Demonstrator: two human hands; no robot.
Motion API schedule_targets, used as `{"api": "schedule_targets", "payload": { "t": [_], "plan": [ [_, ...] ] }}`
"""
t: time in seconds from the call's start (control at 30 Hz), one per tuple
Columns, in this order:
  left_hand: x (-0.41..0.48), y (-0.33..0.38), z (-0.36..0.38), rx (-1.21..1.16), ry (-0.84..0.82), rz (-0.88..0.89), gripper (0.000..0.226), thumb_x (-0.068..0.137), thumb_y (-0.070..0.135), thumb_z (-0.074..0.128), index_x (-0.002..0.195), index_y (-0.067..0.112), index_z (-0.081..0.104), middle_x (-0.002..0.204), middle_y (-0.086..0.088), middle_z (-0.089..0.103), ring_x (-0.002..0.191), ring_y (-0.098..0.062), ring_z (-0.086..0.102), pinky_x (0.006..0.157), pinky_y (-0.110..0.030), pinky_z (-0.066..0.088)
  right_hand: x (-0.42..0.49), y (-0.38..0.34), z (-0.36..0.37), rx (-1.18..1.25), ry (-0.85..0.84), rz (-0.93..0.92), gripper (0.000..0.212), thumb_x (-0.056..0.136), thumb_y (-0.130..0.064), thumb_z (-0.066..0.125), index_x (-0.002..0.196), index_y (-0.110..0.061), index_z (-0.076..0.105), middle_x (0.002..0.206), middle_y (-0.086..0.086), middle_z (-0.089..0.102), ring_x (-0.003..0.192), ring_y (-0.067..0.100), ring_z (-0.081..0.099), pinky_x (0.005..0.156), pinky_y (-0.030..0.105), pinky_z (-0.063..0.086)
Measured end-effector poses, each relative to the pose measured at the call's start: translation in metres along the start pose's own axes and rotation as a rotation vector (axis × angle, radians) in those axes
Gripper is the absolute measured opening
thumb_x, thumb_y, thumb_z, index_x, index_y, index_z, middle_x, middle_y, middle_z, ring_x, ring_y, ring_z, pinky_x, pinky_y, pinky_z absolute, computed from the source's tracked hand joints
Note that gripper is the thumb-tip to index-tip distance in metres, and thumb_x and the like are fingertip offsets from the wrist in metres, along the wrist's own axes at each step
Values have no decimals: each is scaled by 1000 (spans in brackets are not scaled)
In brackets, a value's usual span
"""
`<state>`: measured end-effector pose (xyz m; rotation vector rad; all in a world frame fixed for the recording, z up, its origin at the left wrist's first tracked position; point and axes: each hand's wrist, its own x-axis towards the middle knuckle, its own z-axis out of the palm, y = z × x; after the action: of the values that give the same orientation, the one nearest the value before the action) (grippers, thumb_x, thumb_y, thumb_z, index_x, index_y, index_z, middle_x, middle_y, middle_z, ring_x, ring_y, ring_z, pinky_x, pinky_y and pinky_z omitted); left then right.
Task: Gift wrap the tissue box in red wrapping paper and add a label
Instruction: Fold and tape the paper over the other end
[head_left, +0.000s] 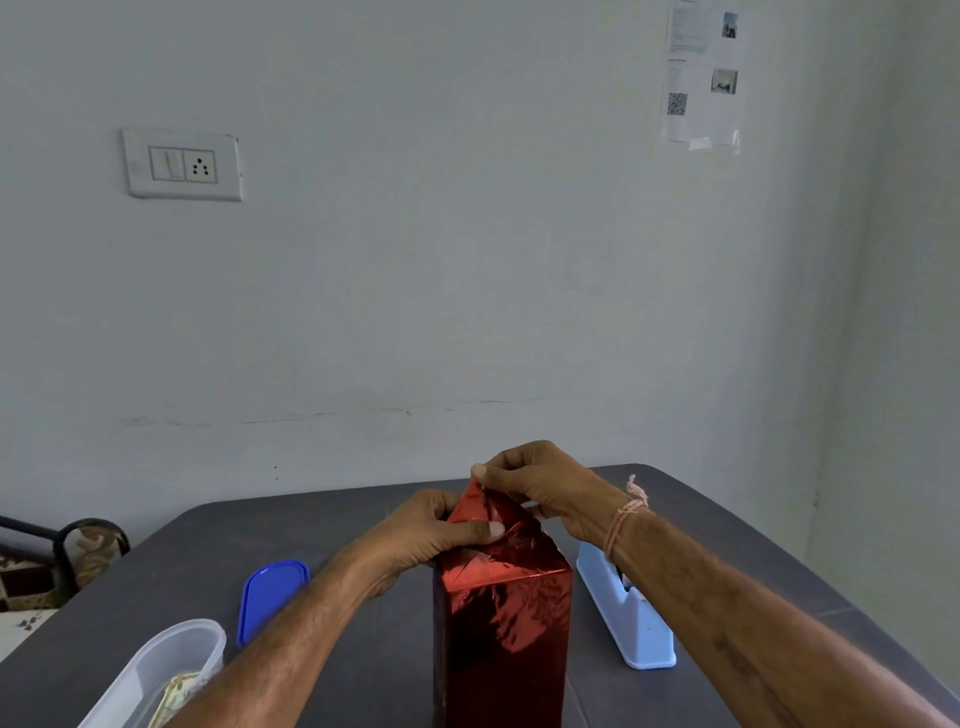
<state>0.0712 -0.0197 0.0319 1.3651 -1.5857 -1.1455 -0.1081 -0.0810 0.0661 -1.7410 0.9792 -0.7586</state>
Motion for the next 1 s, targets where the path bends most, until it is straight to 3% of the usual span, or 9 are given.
{"api": "schedule_targets", "payload": {
  "t": [0.2,0.4,0.57,0.7,0.83,1.0],
  "plan": [
    [-1,-1,0,1,18,-5,31,82,36,83,102,13,79,97,-9,80,82,-15,75,73,-22,55,1,-3,2,10,15,-66,15,89,-26,80,81,-15,73,71,-4,71,57,2,62,51,16,48],
    [-3,-1,1,-63,26,19,25,84,42,80,100,22,79,100,-9,79,88,-17,73,84,-28,54,-4,-1,0,58,24,-157,12,89,-19,80,85,-9,75,81,8,73,70,12,66,60,22,53],
    [-7,-4,3,-101,3,24,33,85,49,78,108,24,77,111,-10,78,98,-23,73,100,-41,51,-11,0,-1,86,30,-183,11,89,-14,79,86,-5,75,76,5,73,63,8,66,56,16,51],
    [-15,-6,-3,-146,-20,47,58,75,48,77,127,26,68,123,-5,74,117,-23,69,104,-43,49,-19,-1,-1,74,52,-211,12,90,-11,78,87,0,74,75,5,72,59,3,64,56,12,48],
    [-33,-16,-10,-137,-51,50,79,62,41,81,137,33,58,130,4,71,125,-17,64,111,-47,43,-26,1,0,40,76,-233,14,89,-14,79,85,-1,75,82,13,75,67,8,68,61,13,51],
    [-47,-30,-6,-120,-22,6,68,68,37,81,133,45,60,131,4,70,130,-21,59,119,-58,33,-41,6,4,10,114,-261,11,87,-14,81,85,-4,78,83,8,78,77,15,73,76,25,59]
  ]
}}
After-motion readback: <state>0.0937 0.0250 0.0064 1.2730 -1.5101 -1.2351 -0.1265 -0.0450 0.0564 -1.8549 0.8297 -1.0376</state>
